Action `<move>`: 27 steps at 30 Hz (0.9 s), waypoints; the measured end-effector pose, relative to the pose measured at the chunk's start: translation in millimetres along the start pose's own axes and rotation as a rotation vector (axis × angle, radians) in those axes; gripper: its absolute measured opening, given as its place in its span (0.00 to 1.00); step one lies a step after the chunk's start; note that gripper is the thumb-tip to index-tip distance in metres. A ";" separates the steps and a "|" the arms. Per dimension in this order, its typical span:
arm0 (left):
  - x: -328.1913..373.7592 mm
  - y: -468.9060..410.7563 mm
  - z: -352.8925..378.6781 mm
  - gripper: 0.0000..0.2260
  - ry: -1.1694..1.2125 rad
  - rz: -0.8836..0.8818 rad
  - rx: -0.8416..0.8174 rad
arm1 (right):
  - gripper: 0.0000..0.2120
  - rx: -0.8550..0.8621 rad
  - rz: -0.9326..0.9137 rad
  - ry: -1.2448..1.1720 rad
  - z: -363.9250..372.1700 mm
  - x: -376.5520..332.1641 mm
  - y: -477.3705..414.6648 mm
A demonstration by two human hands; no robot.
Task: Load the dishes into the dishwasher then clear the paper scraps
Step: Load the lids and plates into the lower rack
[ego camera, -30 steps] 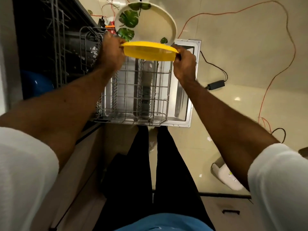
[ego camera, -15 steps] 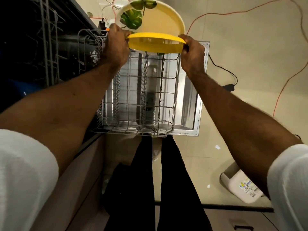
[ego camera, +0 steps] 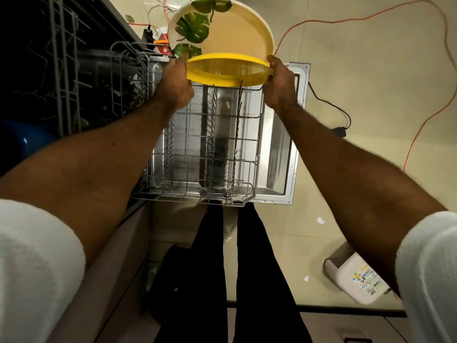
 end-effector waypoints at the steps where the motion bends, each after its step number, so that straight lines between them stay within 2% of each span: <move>1: -1.7 1.5 0.0 0.31 -0.139 -0.020 0.007 | 0.14 -0.037 -0.022 0.125 1.4 -4.5 0.8; 2: -5.0 1.8 3.4 0.33 -0.201 -0.021 -0.044 | 0.18 -0.070 -0.001 0.229 3.9 2.5 -3.5; 4: -10.7 14.1 9.5 0.38 -0.150 -0.093 -0.157 | 0.30 -0.217 0.003 0.422 20.5 10.2 -0.2; 7: -8.9 26.2 15.9 0.41 -0.225 -0.148 -0.249 | 0.45 -0.364 -0.058 0.718 35.7 21.5 9.5; 9: -13.4 31.6 20.0 0.42 -0.275 -0.182 -0.295 | 0.47 -0.406 -0.056 0.676 40.5 11.9 19.4; 14: -20.8 32.8 29.8 0.47 -0.289 -0.267 -0.312 | 0.47 -0.428 0.003 0.664 39.4 15.6 18.1; 17: -15.5 35.2 27.0 0.46 -0.315 -0.272 -0.291 | 0.47 -0.409 -0.047 0.824 30.2 12.7 29.3; 27: 45.2 63.4 22.5 0.44 -0.280 -0.041 -0.215 | 0.43 -0.373 -0.303 0.894 16.4 -9.9 84.1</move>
Point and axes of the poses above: each hand's wrist, its own y-axis away from the middle knuckle, its own z-axis out of the palm, x = y × z, the point moved 10 cm from there along -y, towards the middle knuckle, and after that the axes turned 5 degrees about -x, right-handed, at the moved point
